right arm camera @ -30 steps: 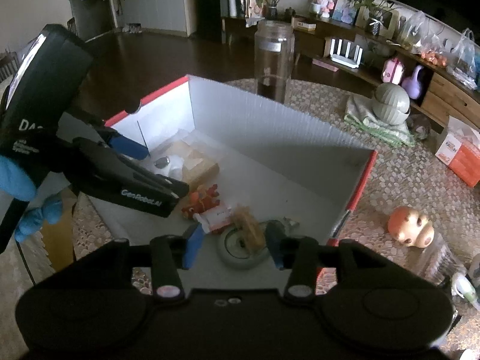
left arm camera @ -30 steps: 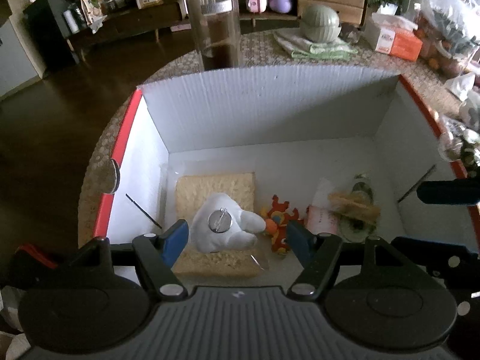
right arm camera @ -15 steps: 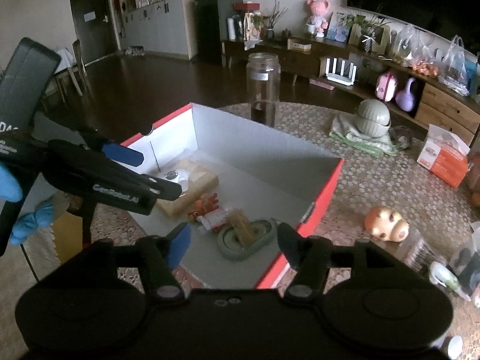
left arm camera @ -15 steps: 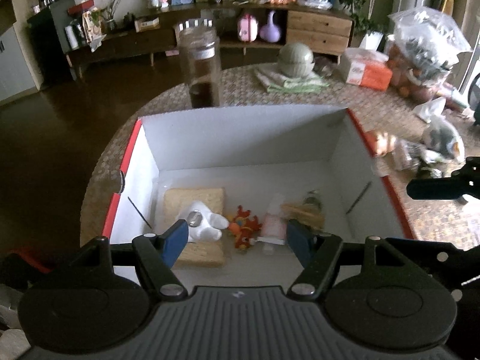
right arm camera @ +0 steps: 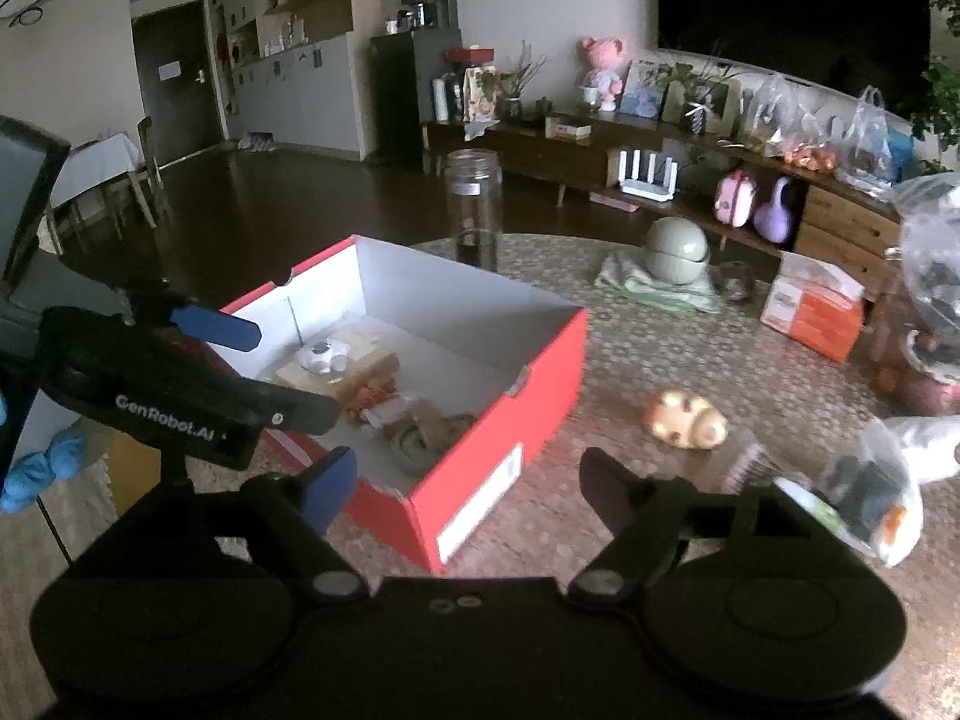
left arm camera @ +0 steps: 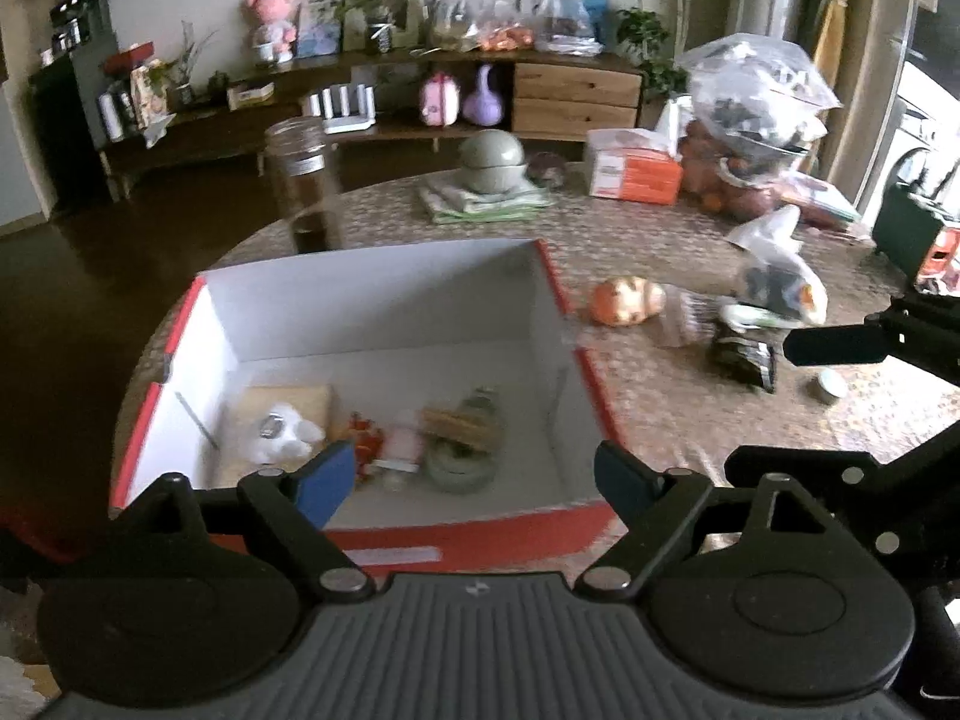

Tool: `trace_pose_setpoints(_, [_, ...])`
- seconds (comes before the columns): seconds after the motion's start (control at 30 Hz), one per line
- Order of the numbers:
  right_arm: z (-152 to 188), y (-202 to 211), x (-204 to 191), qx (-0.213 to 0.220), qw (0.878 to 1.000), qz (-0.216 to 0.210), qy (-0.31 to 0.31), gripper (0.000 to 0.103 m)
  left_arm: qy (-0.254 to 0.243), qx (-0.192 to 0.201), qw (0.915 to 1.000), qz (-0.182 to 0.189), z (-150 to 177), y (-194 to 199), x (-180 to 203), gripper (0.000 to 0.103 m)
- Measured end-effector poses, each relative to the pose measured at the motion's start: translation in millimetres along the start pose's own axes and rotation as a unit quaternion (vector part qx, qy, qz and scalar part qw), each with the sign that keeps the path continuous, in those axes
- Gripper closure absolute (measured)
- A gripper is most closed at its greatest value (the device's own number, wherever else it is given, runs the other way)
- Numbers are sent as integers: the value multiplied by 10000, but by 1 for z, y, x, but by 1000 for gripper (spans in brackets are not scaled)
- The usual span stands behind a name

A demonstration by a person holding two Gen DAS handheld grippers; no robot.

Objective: Organize objects
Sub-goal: 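Withdraw both tools from the box back over the table, then grasp the black snack bag with the left tool while the right tool grasps the grey tin lid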

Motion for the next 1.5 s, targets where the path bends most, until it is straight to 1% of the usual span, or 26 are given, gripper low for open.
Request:
trace_pose_setpoints(0.07, [7,9,7,19,10000,35,-43,19,-58,3,9999,102,5,2,14,14])
trace_pose_setpoints(0.1, [12,14,11,25,9999,74,-77,18,-92,-20,9998,156,7,2,21,11])
trace_pose_setpoints(0.13, [16,18,15,33,9999,120,-108,18,-126,-41,9997,207,10,2,28,6])
trace_pose_setpoints(0.2, [26,26,25,47,9995,228,-190,16,-210,-33,9994,286,15,3,43,1])
trace_pose_setpoints(0.43, [66,54,65,32,9971,603,-465,13,-410,50,9977,538,30,2,90,0])
trace_pose_setpoints(0.57, [89,64,90,-37,9945,797,-674,13,-399,-53,9960,792,39,-6,114,0])
trace_pose_setpoints(0.63, [101,68,103,-100,9929,894,-781,13,-424,-91,9955,838,43,-12,127,0])
trace_pose_setpoints(0.77, [122,75,125,-203,9901,1055,-902,13,-433,-89,9953,860,44,-22,147,0])
trace_pose_setpoints(0.97, [144,76,150,-318,9867,1239,-1007,13,-599,3,9955,735,35,-41,177,0])
trace_pose_setpoints(1.03, [149,73,158,-353,9857,1259,-1059,13,-674,18,9954,676,31,-51,188,0])
trace_pose_setpoints(1.13, [157,66,169,-412,9845,1305,-1099,13,-743,-10,9948,695,29,-67,204,0])
trace_pose_setpoints(1.23, [166,57,179,-484,9837,1285,-1160,13,-924,-48,9935,670,28,-86,218,0])
trace_pose_setpoints(1.37, [174,44,190,-599,9836,1244,-1161,13,-881,-208,9935,691,25,-111,226,0])
trace_pose_setpoints(1.5, [180,31,199,-700,9833,1267,-1106,13,-959,-236,9931,638,20,-136,234,0])
Point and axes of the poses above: each gripper's, at about its wrist camera, not at the fingertips, and y roughly against the way its jaws point, x to its right, z to its underside, the point moved 8 cm from there along -y, roughly the way its jaws point, and after that the axes turned 9 degrees about y, right-handed, at the moved point
